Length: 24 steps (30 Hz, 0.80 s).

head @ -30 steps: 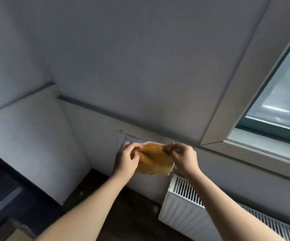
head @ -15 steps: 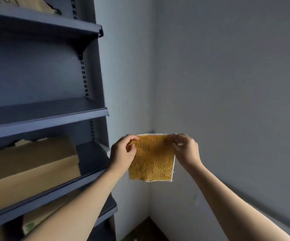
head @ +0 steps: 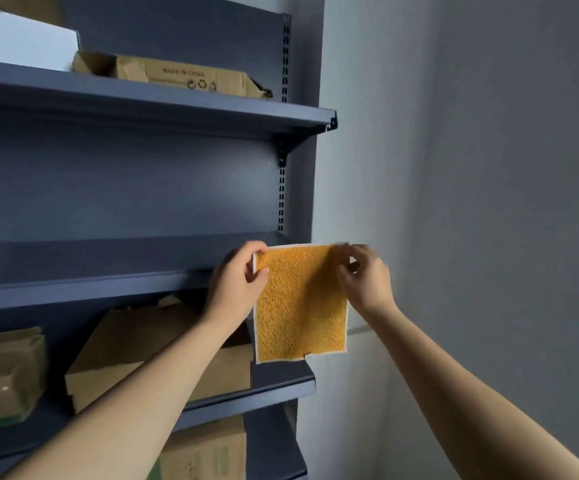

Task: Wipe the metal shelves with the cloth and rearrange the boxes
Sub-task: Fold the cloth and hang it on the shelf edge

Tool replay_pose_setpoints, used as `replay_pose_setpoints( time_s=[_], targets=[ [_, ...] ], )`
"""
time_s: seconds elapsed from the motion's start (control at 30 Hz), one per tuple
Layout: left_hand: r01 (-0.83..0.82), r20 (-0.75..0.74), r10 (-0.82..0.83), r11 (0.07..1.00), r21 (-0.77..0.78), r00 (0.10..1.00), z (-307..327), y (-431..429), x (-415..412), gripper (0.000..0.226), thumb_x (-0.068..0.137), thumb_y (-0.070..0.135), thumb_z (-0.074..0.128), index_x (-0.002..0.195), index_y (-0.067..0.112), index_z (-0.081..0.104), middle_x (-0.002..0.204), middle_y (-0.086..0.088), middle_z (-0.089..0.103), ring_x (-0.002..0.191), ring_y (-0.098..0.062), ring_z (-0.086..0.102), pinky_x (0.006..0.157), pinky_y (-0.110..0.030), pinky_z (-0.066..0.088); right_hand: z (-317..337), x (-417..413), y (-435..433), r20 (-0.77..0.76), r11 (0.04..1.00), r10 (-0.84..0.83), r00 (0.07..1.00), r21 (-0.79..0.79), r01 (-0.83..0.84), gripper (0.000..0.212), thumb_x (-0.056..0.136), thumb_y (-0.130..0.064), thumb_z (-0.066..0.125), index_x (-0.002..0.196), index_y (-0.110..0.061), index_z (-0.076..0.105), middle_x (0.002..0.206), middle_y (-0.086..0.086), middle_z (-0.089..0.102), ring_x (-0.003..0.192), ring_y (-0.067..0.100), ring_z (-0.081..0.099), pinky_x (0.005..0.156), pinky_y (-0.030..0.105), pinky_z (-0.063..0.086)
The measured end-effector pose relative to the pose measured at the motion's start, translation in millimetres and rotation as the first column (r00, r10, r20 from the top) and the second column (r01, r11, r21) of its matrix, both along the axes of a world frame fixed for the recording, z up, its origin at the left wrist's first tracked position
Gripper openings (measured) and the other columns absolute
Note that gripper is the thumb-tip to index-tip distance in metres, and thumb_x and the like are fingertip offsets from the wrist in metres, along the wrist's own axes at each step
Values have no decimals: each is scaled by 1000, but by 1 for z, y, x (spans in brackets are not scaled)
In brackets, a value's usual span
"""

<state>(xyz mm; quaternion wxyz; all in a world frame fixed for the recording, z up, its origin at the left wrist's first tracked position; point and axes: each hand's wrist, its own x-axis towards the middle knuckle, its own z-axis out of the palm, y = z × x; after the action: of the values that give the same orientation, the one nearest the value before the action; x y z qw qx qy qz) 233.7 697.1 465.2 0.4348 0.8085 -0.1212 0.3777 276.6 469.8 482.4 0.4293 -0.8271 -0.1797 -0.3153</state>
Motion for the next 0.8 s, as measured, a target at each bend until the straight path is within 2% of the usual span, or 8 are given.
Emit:
replay_pose_setpoints(
  time_s=[0.07,0.17,0.27,0.37,0.47,0.53,0.67,0.8],
  targets=[
    [-76,25,74,995,59,997,14,5,11,30,94,18,67,110,41,55,93,4,61,83,-17,61,65,-32,53,11,19,6,6,1000,21,1000,-2,-21,32,92,-6,62,121,-16,71,122,0,64,93,11,59,87,24,50],
    [-174,80,164,975,139,983,34,6,30,25,93,11,67,104,32,58,88,10,54,75,-8,52,60,-17,39,26,48,14,8,998,54,998,-25,-54,35,90,-7,63,123,-15,71,122,2,65,95,16,62,91,30,53],
    [-252,16,256,936,246,967,48,7,55,16,93,7,66,94,23,64,103,6,56,93,-12,54,67,-10,35,33,73,20,-18,991,67,998,-113,-68,38,90,-11,63,128,-12,68,126,6,65,104,26,66,94,34,53],
    [-302,-95,350,893,333,932,50,11,80,16,93,8,66,103,20,69,113,3,55,108,-14,53,83,-18,38,32,91,28,-91,964,80,993,-247,-100,40,96,-20,61,135,-12,63,135,7,60,114,29,62,99,38,52],
    [-309,-162,410,848,431,898,48,12,94,25,96,11,64,121,14,68,125,0,54,118,-16,52,90,-18,36,24,107,34,-159,910,71,985,-394,-130,43,101,-35,55,141,-18,57,145,5,53,122,27,58,103,38,50],
    [-310,-206,451,819,484,869,47,11,102,26,98,14,61,123,12,69,128,-1,55,120,-18,53,94,-22,39,20,116,37,-202,866,57,978,-476,-149,46,103,-43,49,143,-20,54,150,4,49,126,26,56,104,38,48],
    [-334,-304,553,769,545,776,49,14,114,22,100,23,54,110,20,74,130,9,57,117,-16,55,102,-40,39,15,128,37,-245,831,55,968,-527,-180,46,103,-50,41,133,-22,62,148,6,49,122,27,57,102,39,49],
    [-317,-325,608,712,626,724,54,16,114,31,102,27,44,118,26,71,142,11,50,129,-18,46,100,-44,27,17,130,39,-225,811,26,974,-565,-152,47,103,-54,40,115,-20,70,141,7,49,120,30,54,103,48,48]
  ],
)
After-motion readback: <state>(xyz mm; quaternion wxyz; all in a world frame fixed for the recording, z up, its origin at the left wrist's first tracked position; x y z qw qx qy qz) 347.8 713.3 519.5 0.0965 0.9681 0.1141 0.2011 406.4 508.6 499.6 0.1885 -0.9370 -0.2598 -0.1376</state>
